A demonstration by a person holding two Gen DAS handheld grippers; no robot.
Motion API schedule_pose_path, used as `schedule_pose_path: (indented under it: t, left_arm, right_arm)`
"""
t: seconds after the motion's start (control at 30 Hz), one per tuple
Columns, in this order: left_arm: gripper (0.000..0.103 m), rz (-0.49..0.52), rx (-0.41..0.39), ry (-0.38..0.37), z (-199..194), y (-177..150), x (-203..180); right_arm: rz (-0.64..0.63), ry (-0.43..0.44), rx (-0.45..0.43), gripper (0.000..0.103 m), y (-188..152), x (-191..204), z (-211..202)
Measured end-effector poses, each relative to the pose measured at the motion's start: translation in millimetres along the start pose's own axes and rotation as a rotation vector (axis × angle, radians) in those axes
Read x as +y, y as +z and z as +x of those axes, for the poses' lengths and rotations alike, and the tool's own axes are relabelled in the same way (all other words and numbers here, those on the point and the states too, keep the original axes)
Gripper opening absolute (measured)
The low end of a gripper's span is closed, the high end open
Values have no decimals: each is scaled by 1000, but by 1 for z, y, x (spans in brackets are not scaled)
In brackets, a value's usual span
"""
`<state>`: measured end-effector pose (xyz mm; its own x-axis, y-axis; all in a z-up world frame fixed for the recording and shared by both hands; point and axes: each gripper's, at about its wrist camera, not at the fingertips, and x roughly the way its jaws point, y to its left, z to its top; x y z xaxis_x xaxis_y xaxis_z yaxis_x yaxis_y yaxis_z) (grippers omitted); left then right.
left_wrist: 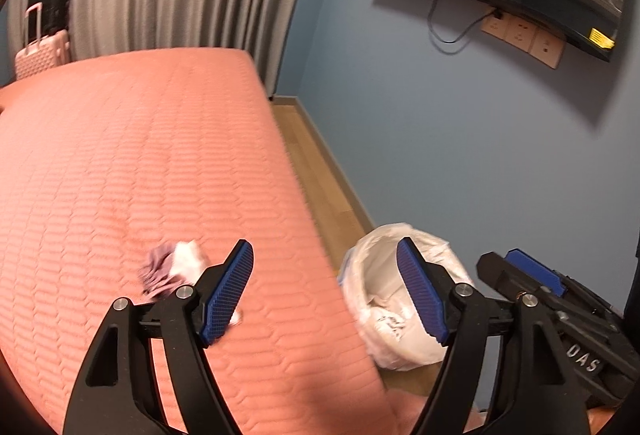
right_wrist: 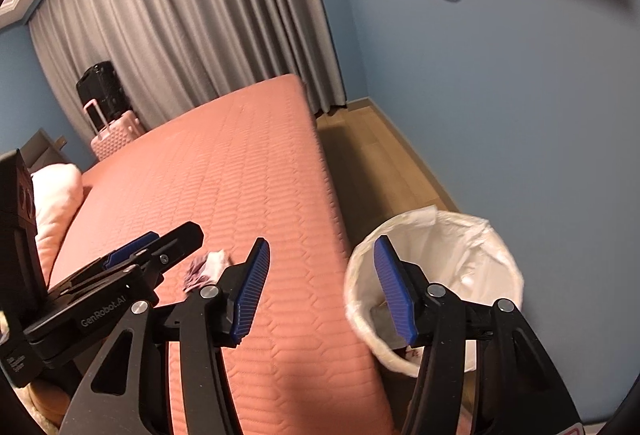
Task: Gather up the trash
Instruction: 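Move both tools back over the lilac bag on the bed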
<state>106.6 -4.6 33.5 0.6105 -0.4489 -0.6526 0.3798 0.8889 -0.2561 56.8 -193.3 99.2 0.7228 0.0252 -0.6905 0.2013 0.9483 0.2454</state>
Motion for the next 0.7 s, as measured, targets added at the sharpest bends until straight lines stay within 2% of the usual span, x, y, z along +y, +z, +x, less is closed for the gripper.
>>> schedule_pose_path:
  t: [0.33,0.53,0.7]
  left_arm:
    - [81,-140,60,105,-2,-30,71]
    - [81,-206,129,147,9,-54,104]
    - [81,-242,175,151,25,-66,118]
  right_arm:
    - [-40,38,64,54,-27,38,19]
    - [-52,61,113,54,-44,55,38]
    - [-73,62,154,54,-56,71,57]
